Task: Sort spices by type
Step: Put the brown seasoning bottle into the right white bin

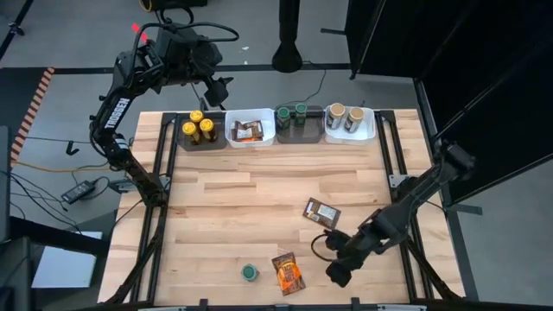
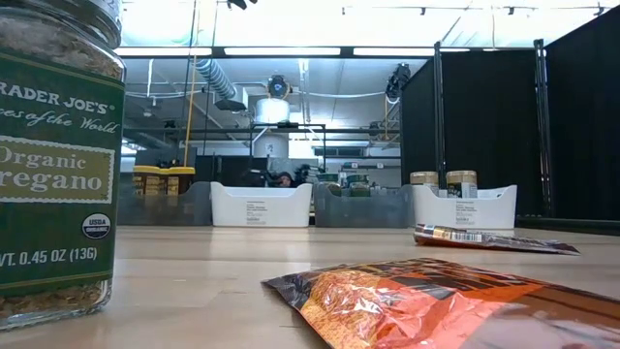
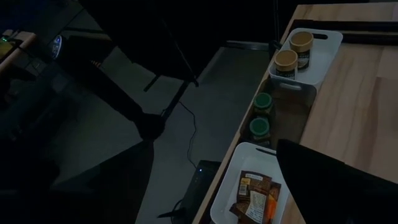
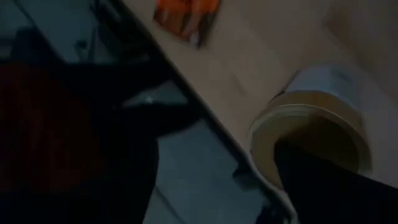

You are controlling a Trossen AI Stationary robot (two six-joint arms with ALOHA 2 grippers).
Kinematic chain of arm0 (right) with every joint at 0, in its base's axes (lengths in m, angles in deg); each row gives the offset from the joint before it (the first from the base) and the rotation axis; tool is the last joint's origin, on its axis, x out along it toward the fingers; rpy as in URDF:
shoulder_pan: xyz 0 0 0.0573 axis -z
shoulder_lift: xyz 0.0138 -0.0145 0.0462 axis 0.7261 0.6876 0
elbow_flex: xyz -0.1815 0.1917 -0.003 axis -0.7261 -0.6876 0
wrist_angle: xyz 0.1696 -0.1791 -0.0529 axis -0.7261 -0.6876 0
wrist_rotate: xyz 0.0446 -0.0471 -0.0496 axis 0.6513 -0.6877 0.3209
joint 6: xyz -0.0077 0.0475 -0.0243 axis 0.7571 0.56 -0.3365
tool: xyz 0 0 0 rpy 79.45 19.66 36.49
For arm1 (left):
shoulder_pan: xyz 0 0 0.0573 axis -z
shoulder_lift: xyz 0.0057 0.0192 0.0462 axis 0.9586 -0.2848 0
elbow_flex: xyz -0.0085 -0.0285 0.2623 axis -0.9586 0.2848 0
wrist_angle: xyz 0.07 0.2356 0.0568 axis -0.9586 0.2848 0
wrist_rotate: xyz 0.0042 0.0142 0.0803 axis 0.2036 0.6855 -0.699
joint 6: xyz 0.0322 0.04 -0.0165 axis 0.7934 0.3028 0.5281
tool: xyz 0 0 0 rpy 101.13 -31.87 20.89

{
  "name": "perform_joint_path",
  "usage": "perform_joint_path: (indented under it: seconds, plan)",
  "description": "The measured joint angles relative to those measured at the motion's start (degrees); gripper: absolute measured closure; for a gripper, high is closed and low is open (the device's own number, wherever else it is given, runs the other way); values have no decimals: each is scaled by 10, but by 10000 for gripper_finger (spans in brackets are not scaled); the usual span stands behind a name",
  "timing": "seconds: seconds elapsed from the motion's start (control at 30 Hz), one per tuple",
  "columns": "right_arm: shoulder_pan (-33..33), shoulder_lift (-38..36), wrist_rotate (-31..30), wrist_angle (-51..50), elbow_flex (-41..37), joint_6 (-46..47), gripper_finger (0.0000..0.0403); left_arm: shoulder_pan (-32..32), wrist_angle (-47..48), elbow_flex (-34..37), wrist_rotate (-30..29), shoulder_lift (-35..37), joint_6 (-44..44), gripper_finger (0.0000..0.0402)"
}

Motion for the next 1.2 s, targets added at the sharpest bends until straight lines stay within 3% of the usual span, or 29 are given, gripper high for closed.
perform_joint_path:
  seconds: [0.13,0.27,0.4,0.6,0.77,0.93,1.2]
  plan:
    - [18,14,66,8,3,-12,44,0,0,0,0,0,-2,55]
    - [22,6,1,29,0,-28,40,0,0,0,0,0,-2,55]
    - [25,-11,-62,21,-2,-47,59,0,0,0,0,0,-2,55]
    - [10,-29,-76,-7,-2,-67,102,0,1,0,0,0,-2,55]
    - [16,-29,-68,-51,-2,-120,140,0,-1,0,0,0,-2,55]
    - [45,-33,-19,-77,-2,-174,170,0,-2,0,0,0,-2,55]
    - [81,-35,-10,-120,-1,-243,189,0,-2,0,0,0,-2,55]
